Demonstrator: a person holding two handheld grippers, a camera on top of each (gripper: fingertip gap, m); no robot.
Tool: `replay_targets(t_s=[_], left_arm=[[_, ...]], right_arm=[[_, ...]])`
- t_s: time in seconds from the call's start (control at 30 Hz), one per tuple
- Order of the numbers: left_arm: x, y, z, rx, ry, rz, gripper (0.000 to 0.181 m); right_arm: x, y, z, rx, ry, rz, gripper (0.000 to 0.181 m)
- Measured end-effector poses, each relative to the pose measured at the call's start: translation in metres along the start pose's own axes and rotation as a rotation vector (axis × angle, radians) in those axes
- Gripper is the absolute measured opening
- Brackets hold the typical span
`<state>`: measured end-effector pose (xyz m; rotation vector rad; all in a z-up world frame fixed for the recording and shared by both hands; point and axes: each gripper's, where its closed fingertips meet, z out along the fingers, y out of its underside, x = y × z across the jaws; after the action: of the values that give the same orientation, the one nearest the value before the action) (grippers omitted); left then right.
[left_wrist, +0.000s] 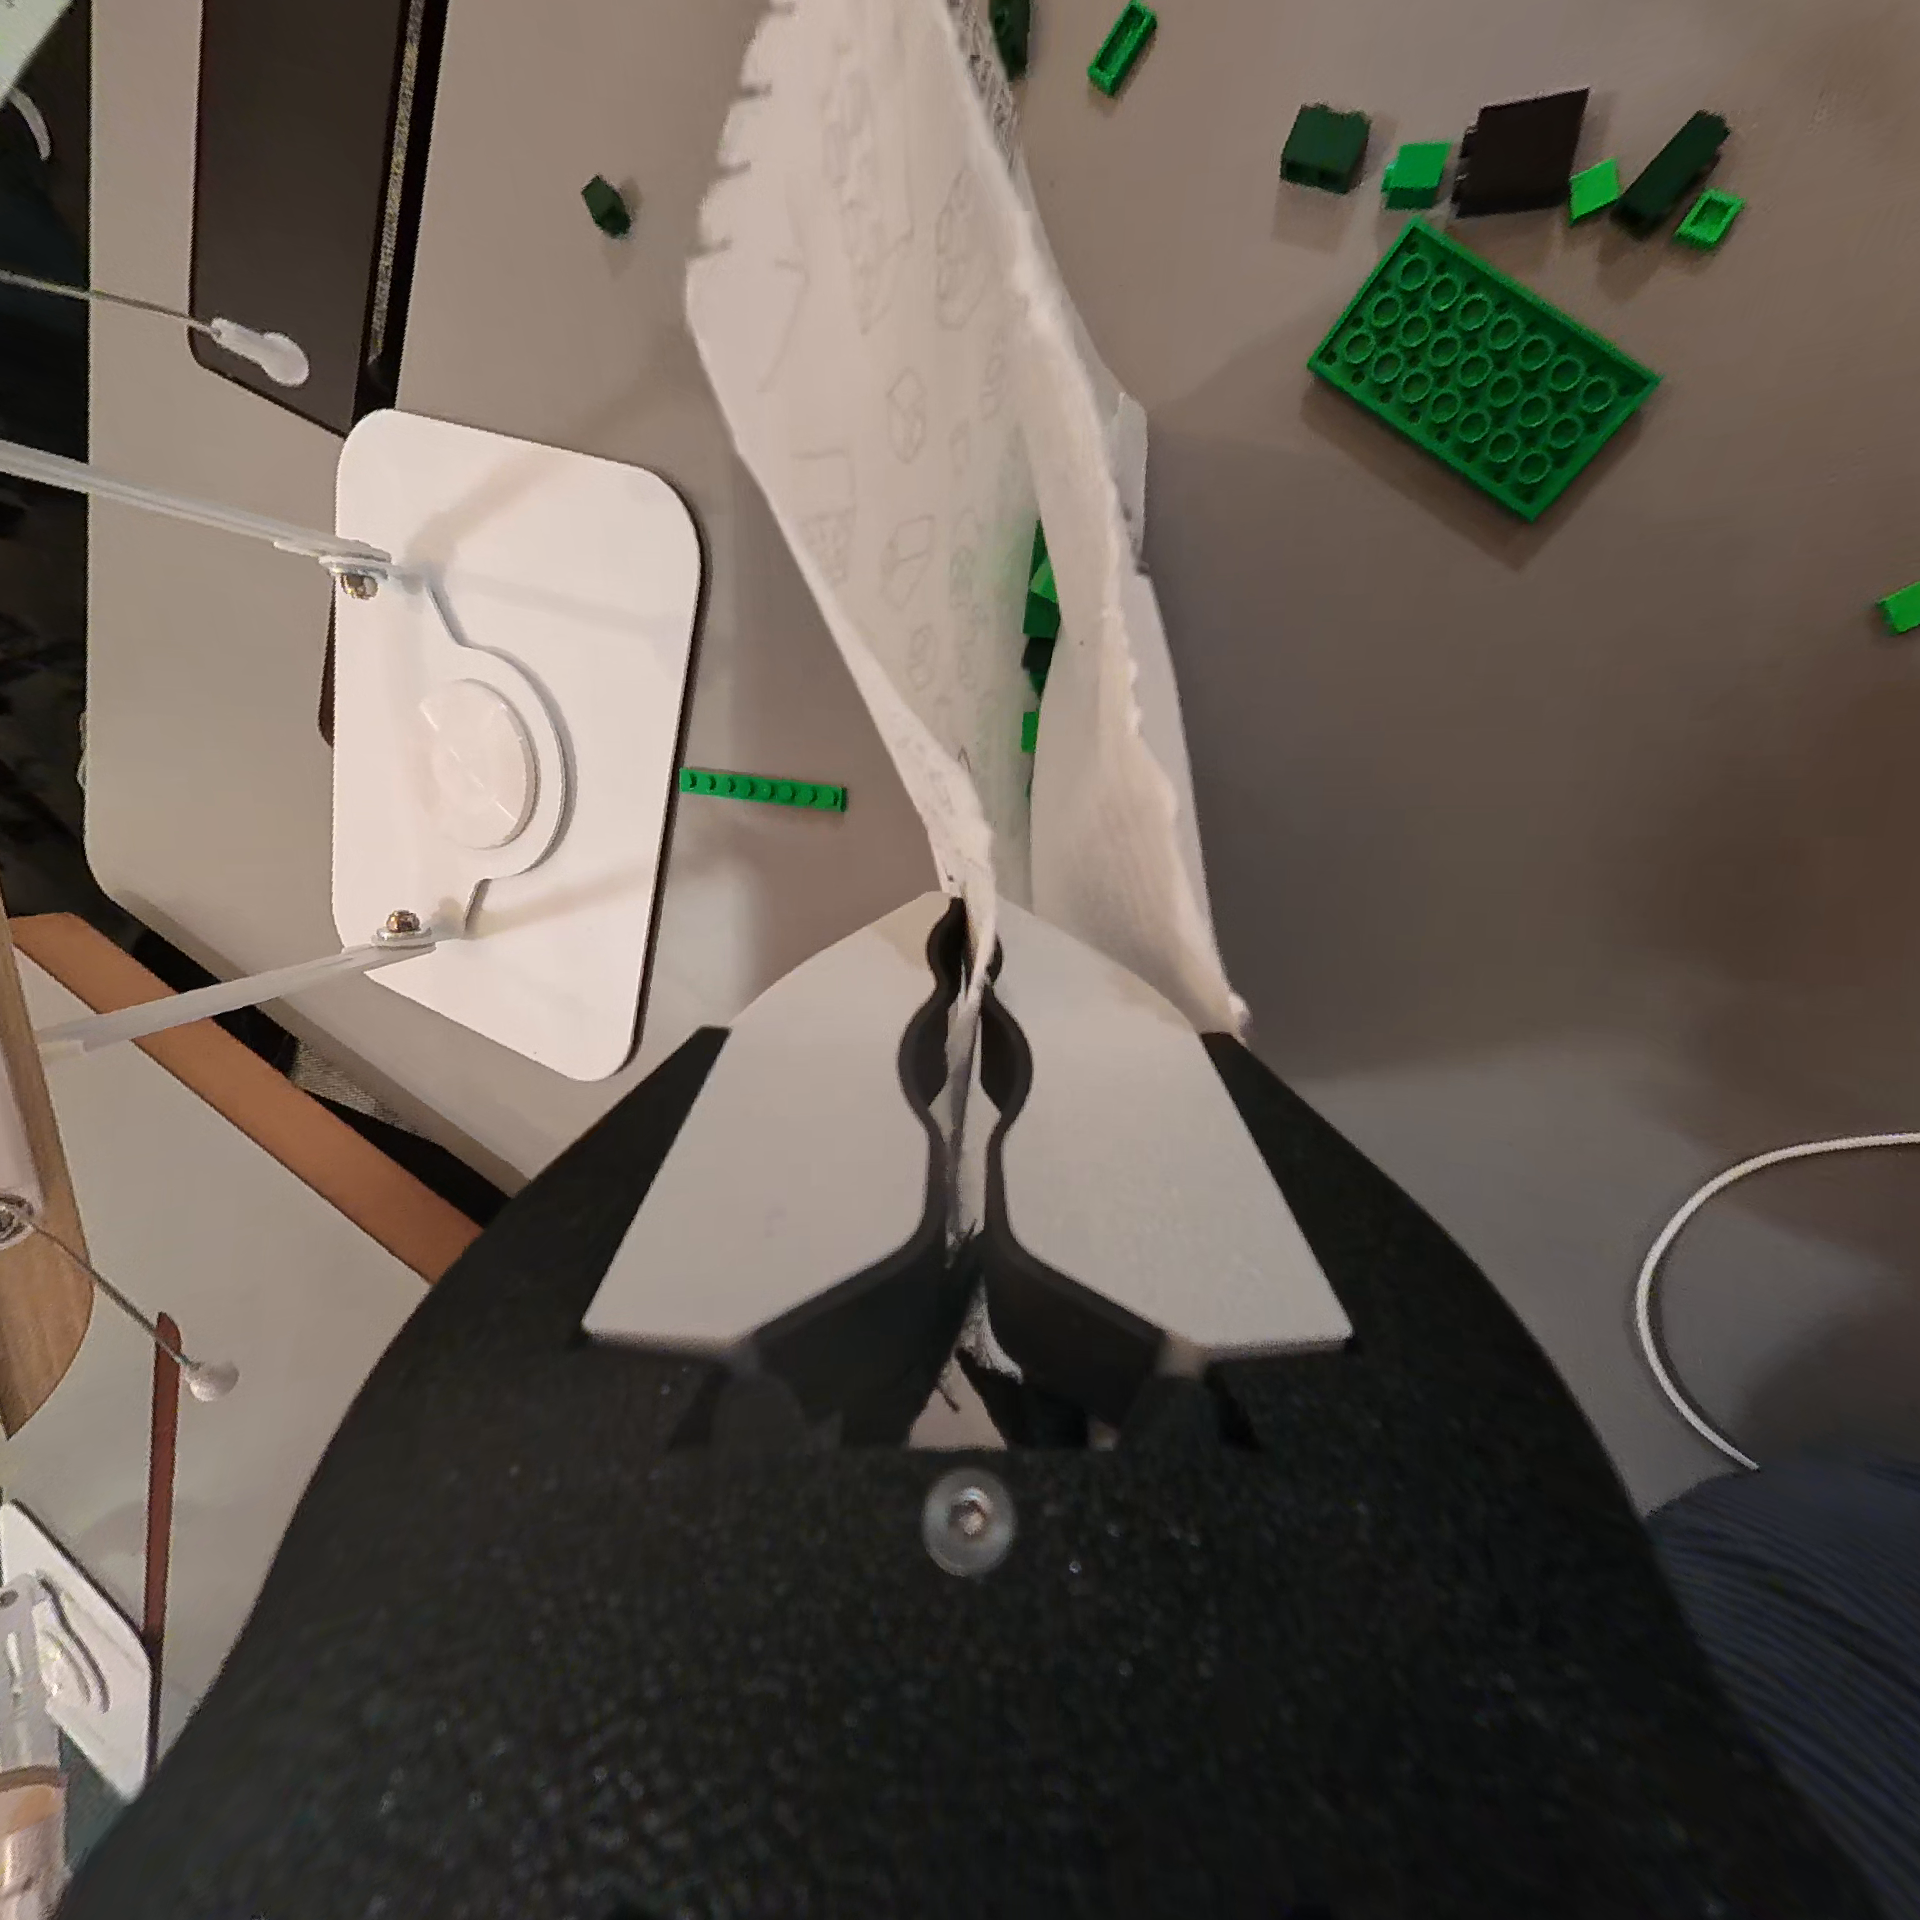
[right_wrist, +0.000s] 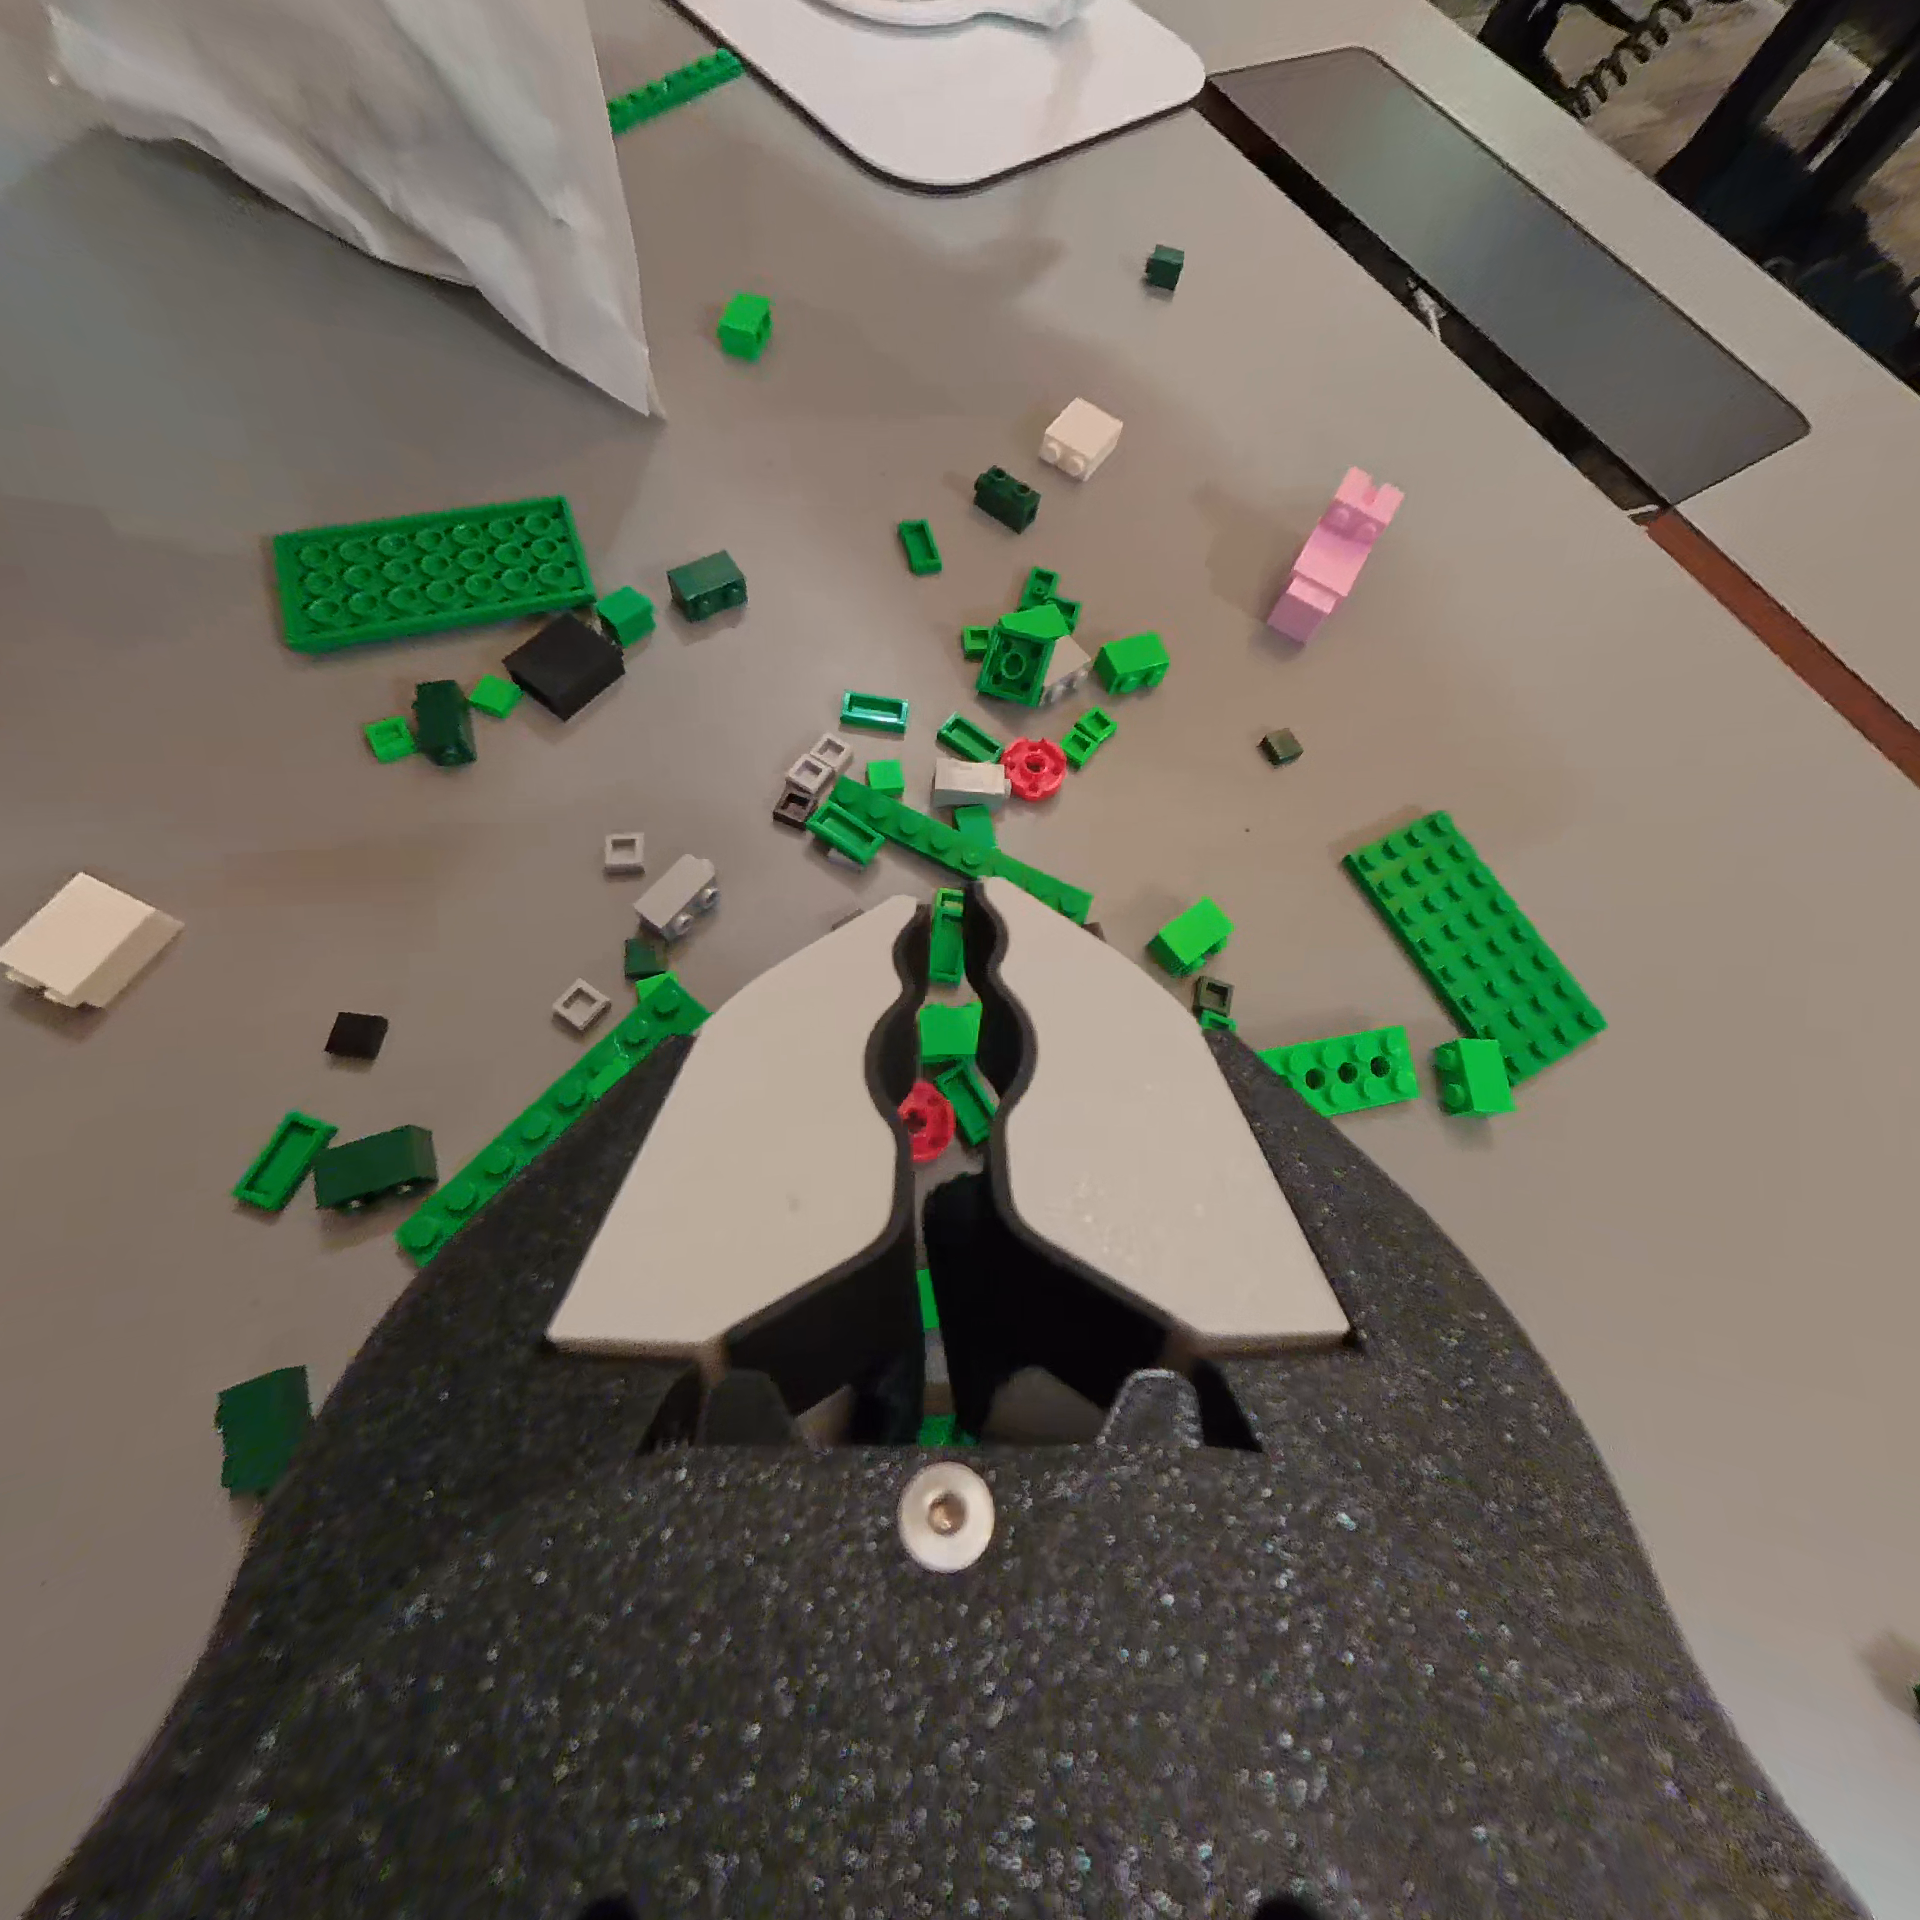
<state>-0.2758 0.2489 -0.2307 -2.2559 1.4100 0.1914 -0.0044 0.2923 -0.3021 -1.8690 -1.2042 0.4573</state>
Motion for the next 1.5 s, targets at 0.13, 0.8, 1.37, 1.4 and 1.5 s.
replay_targets(t_s=[0.13, 0.8, 1.37, 1.4, 1.5], left_arm=[[0.003, -0.003, -0.001, 0.019, 0.013, 0.012, 0.0], [0.014, -0.012, -0.002, 0.059, 0.064, 0.047, 0.0], [0.025, -0.024, -0.003, 0.106, 0.104, 0.099, 0.0], [0.027, -0.026, -0.003, 0.107, 0.105, 0.105, 0.0], [0.03, -0.028, -0.003, 0.103, 0.104, 0.124, 0.0]], right_arm=[[-0.004, 0.002, 0.01, -0.067, -0.033, 0.006, 0.009], [-0.023, 0.008, 0.039, -0.244, -0.053, 0.093, 0.018], [-0.027, 0.003, 0.043, -0.222, -0.017, 0.025, 0.009], [-0.027, 0.003, 0.041, -0.222, -0.011, 0.016, 0.009], [-0.026, -0.005, 0.035, -0.202, 0.013, -0.011, 0.009]])
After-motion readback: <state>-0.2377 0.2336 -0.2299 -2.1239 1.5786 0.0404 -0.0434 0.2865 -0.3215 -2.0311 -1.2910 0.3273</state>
